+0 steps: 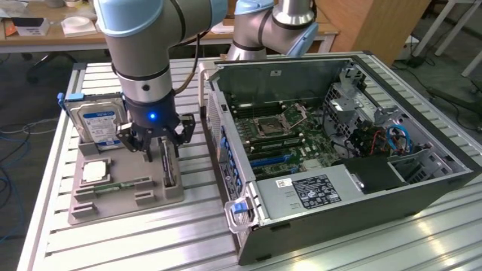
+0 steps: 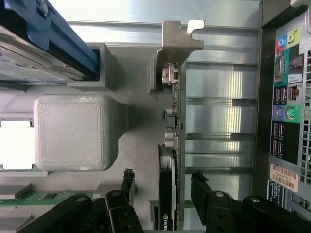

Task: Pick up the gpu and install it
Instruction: 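Pick up the gpu and move the gpu toward the slot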

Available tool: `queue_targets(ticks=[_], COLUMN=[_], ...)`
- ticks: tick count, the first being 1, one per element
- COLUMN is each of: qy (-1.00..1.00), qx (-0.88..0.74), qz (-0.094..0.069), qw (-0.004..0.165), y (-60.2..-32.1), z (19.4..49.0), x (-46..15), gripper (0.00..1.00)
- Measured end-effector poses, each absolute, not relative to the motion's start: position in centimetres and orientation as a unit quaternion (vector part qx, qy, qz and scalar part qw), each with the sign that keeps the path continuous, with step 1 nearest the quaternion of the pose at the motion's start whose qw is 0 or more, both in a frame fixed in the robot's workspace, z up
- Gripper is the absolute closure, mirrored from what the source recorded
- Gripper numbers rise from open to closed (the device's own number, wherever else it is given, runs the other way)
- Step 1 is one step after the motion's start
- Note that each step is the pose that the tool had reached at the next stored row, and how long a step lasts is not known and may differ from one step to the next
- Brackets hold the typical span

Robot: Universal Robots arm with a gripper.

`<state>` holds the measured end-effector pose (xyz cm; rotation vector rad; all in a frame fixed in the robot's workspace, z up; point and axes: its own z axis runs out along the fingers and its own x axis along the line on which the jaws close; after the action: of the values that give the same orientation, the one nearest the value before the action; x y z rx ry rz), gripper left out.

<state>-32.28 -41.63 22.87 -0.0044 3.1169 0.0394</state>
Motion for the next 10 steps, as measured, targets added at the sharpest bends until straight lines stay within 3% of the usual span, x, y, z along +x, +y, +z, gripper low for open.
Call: queue_targets(ticks=[10], qy=[1.000], qx=[-0.001], qz=[0.013], qw=[0.012], y=[-41.63], z=[23.29], x=[-32.27], gripper=[0.41])
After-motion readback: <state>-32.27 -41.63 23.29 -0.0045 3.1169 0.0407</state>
